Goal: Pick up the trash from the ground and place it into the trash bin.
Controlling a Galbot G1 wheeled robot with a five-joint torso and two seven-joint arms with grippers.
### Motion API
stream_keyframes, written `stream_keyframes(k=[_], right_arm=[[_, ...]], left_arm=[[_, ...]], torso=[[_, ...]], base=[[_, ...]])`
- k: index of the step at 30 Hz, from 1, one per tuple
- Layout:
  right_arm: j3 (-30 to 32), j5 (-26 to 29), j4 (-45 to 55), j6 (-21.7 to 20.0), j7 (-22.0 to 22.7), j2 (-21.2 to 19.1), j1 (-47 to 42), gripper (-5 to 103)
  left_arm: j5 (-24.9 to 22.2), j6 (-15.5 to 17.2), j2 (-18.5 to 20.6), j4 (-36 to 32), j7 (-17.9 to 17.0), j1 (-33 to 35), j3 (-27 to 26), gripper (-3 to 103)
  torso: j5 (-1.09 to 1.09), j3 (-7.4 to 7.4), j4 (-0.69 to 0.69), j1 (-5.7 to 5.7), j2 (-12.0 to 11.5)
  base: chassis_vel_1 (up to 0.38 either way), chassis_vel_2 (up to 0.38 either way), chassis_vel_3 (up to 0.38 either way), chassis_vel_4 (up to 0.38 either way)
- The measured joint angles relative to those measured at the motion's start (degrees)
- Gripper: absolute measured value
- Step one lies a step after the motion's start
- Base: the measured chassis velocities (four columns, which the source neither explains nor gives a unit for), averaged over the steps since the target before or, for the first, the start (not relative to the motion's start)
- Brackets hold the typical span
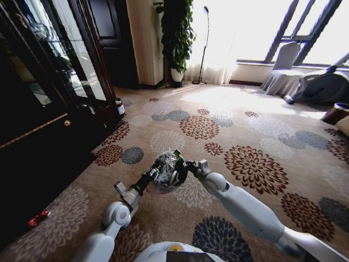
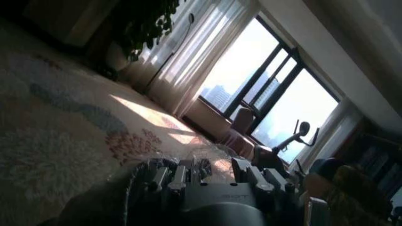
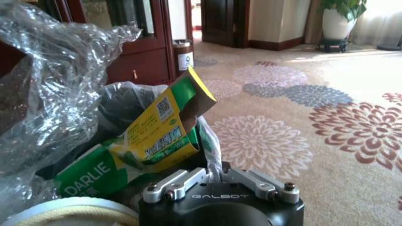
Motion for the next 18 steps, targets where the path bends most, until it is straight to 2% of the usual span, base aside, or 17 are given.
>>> stream_keyframes(k=[1,3,4,5,6,8,9,10,11,12,13,14,15,17,18], right_arm=[[0.0,0.0,0.0,0.0,0.0,0.0,0.0,1],[0.2,-0.12,-0.58,-0.02,0.08,0.08,0.09,1],[0.26,-0.12,-0.73,-0.08,0.16,0.05,0.08,1],[0.42,-0.16,-1.06,-0.16,0.3,0.02,0.08,1],[0.42,-0.16,-1.06,-0.16,0.3,0.02,0.08,1],[1.01,-0.29,-1.9,-0.17,0.82,-0.13,-0.01,1],[1.01,-0.29,-1.9,-0.17,0.82,-0.13,-0.01,1],[1.31,-0.31,-2.23,-0.15,1.14,-0.24,-0.11,1],[1.5,-0.33,-2.5,0.11,1.51,-0.28,-0.19,1],[1.85,-0.33,-2.75,0.73,2.03,-0.24,-0.28,1],[1.85,-0.33,-2.75,0.73,2.03,-0.24,-0.28,1],[2.28,-0.3,-2.79,1.34,2.4,-0.11,-0.37,1],[2.68,-0.28,-2.79,1.93,2.65,0.01,-0.48,1],[3.41,-0.27,-2.14,2.61,2.85,-0.03,-0.95,1],[3.41,-0.27,-2.14,2.61,2.85,-0.03,-0.95,1]], left_arm=[[0.0,0.0,0.0,0.0,0.0,0.0,0.0,43],[-1.09,-0.32,-0.28,-1.09,-0.29,0.14,-1.57,54],[-1.38,-0.59,-0.56,-1.22,-0.8,0.12,-2.2,54],[-1.4,-1.11,-1.1,-1.25,-2.53,0.1,-3.04,58],[-1.4,-1.11,-1.1,-1.25,-2.53,0.1,-3.04,58],[0.96,-2.41,-2.5,-0.73,-8.46,0.32,-5.1,70],[0.96,-2.41,-2.5,-0.73,-8.46,0.32,-5.1,70],[4.14,-2.97,-3.43,0.43,-12.38,0.73,-6.7,75],[7.15,-3.76,-3.98,1.6,-14.56,1.2,-7.85,81],[11.87,-5.99,-4.65,3.83,-16.82,2.04,-9.71,86],[11.87,-5.99,-4.65,3.83,-16.82,2.04,-9.71,86],[15.59,-7.93,-5.07,5.95,-18.92,2.91,-11.4,92],[18.54,-9.18,-5.4,8.0,-20.91,3.59,-12.92,92],[25.66,-12.46,-6.15,14.57,-24.96,4.53,-16.69,99],[25.66,-12.46,-6.15,14.57,-24.96,4.53,-16.69,99]], torso=[[0.0,0.0,0.0,0.0,0.0],[-0.01,0.0,0.0,0.0,0.0],[0.0,0.0,0.0,0.0,0.0],[0.0,0.0,0.0,0.0,0.0],[0.0,0.0,0.0,0.0,0.0],[0.01,0.0,-0.01,0.0,0.0],[0.01,0.0,-0.01,0.0,0.0],[0.0,0.0,-0.02,0.0,0.0],[-0.01,0.0,-0.02,0.0,0.0],[-0.01,0.0,-0.02,0.0,0.0],[-0.01,0.0,-0.02,0.0,0.0],[-0.01,0.0,-0.02,0.0,0.0],[-0.01,0.0,-0.01,0.0,0.0],[-0.01,0.0,0.0,0.0,0.0],[-0.01,0.0,0.0,0.0,0.0]], base=[[0.0,0.0,0.0,0.0],[0.0,0.0,0.0,0.0],[0.0,0.0,0.0,0.0],[0.0,0.0,0.0,0.0],[0.0,0.0,0.0,0.0],[0.0,0.0,0.0,0.0],[0.0,0.0,0.0,0.0],[0.0,0.0,0.0,0.0],[0.0,0.0,0.0,0.0],[0.0,0.0,0.0,0.0],[0.0,0.0,0.0,0.0],[0.0,0.0,0.0,0.0],[0.0,0.0,0.0,0.0],[0.0,0.0,0.0,0.0],[0.0,0.0,0.0,0.0]])
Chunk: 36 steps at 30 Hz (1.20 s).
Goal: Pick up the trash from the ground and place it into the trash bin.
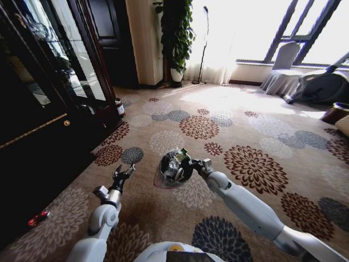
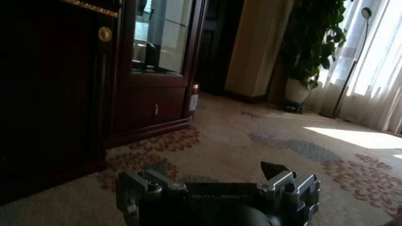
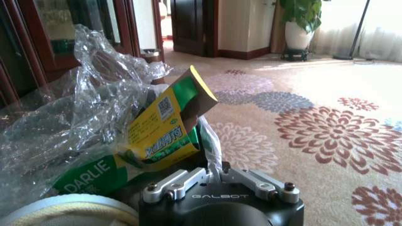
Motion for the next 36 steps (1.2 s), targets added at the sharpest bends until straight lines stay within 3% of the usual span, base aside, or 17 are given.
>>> stream_keyframes(k=[1,4,10,13,17,20,26,36], right_arm=[[0.25,0.0,0.64,0.0,-0.08,-0.2,-0.34,1],[0.58,-0.03,1.78,0.02,-0.1,-0.58,-1.26,1],[0.65,-0.44,2.22,0.03,-0.25,-0.59,-1.51,1],[0.72,-0.49,2.43,0.03,-0.29,-0.51,-1.54,1],[0.99,-0.55,2.8,0.4,-0.41,-0.79,-2.13,1],[1.12,-0.57,2.81,0.56,-0.41,-0.95,-2.45,1],[1.23,-0.46,3.2,0.94,-0.42,-1.3,-2.67,1],[1.43,0.03,3.34,1.26,-0.54,-2.1,-2.67,1]], left_arm=[[2.9,-1.32,-0.36,3.97,-1.6,0.17,-2.09,100],[5.67,-1.95,-1.2,12.69,-6.35,0.41,-6.36,100],[6.76,-2.25,-2.01,21.13,-7.78,0.96,-9.67,100],[5.29,-3.08,-2.03,25.9,-7.27,-0.15,-11.15,100],[-5.08,-2.9,-0.53,30.29,-3.19,-1.92,-12.91,100],[-8.71,-2.49,0.33,31.6,-0.65,-3.07,-13.37,100],[-10.56,-0.62,1.65,33.53,0.49,-5.09,-12.99,100],[-5.95,-1.37,1.73,35.09,1.71,-6.12,-11.03,100]], torso=[[0.0,0.0,0.0,0.0,0.0],[-0.02,0.0,-0.01,0.0,0.0],[-0.02,0.0,0.0,0.0,0.0],[-0.01,0.0,-0.01,0.0,0.0],[0.02,0.0,-0.01,0.0,0.0],[0.01,0.0,-0.01,0.0,0.0],[0.02,0.0,-0.02,0.0,0.0],[0.01,0.01,0.03,0.0,0.0]], base=[[0.0,0.0,0.0,0.0],[0.0,0.0,0.0,0.0],[0.011,0.001,-0.01,-0.006],[0.091,0.038,-0.075,-0.051],[0.153,0.117,-0.145,-0.121],[0.222,0.187,-0.186,-0.18],[0.279,0.251,-0.27,-0.262],[0.203,0.196,-0.186,-0.193]])
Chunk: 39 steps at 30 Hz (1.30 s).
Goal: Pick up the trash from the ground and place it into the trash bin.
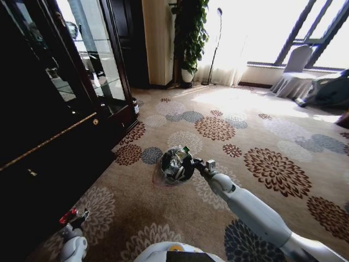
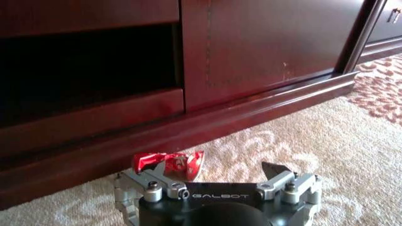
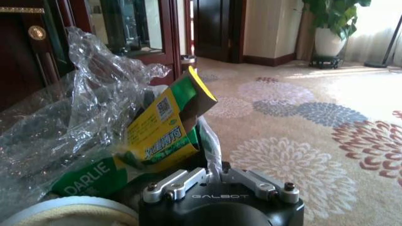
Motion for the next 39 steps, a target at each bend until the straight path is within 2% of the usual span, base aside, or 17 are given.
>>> stream_keyframes(k=[4,7,16,20,39], right_arm=[[0.02,0.0,0.0,0.0,0.01,-0.06,0.0,1],[0.05,0.0,-0.01,0.0,0.04,-0.1,0.0,1],[0.05,0.05,-0.01,0.0,0.02,-0.05,0.02,1],[0.05,0.06,-0.02,0.0,0.03,-0.06,0.02,1],[0.03,0.07,-0.05,-0.01,0.03,-0.05,0.03,1]], left_arm=[[0.05,-0.02,-0.03,-0.02,0.02,0.02,0.05,100],[0.06,-0.02,-0.06,-0.08,0.03,0.04,0.09,100],[0.07,-0.04,-0.05,-0.2,0.03,0.08,0.09,100],[0.08,-0.04,-0.05,-0.26,0.03,0.07,0.11,100],[0.06,-0.03,-0.06,-0.34,0.01,0.1,0.11,100]], torso=[[0.04,0.0,-0.05,0.0,0.0],[-0.02,0.0,-0.09,0.0,0.0],[0.01,0.0,-0.01,0.0,0.0],[-0.01,0.0,-0.05,0.0,0.0],[-0.01,0.0,-0.03,0.0,0.0]], base=[[-0.044,-0.032,0.016,0.041],[-0.056,-0.069,0.011,0.038],[-0.007,-0.008,-0.001,0.001],[0.0,0.0,0.0,0.0],[0.0,0.0,0.0,0.0]])
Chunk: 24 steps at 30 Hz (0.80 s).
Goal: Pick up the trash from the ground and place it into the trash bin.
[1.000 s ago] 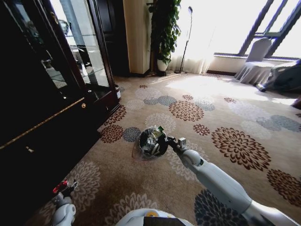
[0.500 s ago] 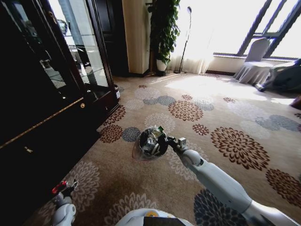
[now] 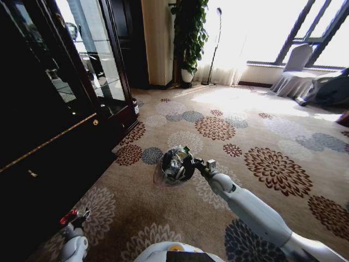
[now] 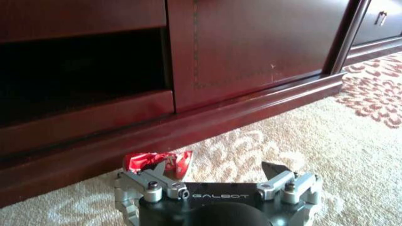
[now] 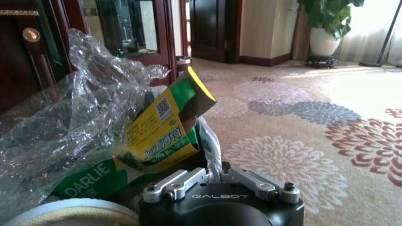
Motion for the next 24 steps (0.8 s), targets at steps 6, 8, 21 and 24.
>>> stream_keyframes(k=[6,8,21,24], right_arm=[[0.0,0.0,0.0,0.0,0.0,0.0,0.0,1],[0.0,0.0,0.0,-0.01,0.0,0.0,0.0,1],[0.0,0.0,0.0,-0.03,0.0,0.0,0.0,1],[0.0,0.0,0.0,-0.04,0.0,0.0,0.0,1]], left_arm=[[0.0,0.0,0.0,-0.01,-0.02,0.0,0.0,100],[0.0,0.01,0.0,-0.01,-0.03,0.0,0.0,100],[0.0,0.0,0.0,-0.01,-0.04,0.0,0.0,100],[0.0,0.01,0.0,-0.01,-0.04,0.0,0.0,100]], torso=[[0.0,0.0,0.0,0.0,0.0],[0.0,0.0,0.0,0.0,0.0],[0.0,0.0,0.0,0.0,0.0],[0.0,0.0,0.0,0.0,0.0]], base=[[0.0,0.0,0.0,0.0],[0.0,0.0,0.0,0.0],[0.0,0.0,0.0,0.0],[0.0,0.0,0.0,0.0]])
